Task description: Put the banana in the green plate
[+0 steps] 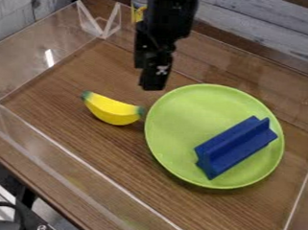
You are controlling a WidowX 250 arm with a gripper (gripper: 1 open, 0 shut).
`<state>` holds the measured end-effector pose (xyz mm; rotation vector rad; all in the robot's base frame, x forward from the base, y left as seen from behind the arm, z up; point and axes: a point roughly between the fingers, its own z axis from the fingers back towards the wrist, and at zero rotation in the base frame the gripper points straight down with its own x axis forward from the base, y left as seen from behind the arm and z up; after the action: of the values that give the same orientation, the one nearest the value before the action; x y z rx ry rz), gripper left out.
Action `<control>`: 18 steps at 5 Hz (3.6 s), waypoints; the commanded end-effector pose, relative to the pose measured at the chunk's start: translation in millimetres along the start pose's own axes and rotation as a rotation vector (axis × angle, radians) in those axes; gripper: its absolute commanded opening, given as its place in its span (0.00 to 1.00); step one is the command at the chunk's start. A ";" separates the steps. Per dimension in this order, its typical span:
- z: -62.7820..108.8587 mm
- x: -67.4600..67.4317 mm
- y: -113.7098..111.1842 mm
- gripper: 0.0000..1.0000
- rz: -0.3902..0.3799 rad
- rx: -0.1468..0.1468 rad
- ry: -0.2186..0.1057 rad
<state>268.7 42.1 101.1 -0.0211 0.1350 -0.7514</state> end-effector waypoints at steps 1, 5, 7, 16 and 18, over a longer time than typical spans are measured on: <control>13.9 -12.4 8.6 1.00 -0.149 0.083 -0.035; -19.4 -39.5 16.1 1.00 -0.253 0.094 -0.044; -38.0 -41.9 17.6 1.00 -0.222 0.088 -0.056; -75.3 -42.0 25.8 0.00 -0.162 0.076 -0.108; -66.5 -40.7 25.8 0.00 -0.159 0.092 -0.098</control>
<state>237.0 86.4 20.5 -0.0374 0.0570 -0.9109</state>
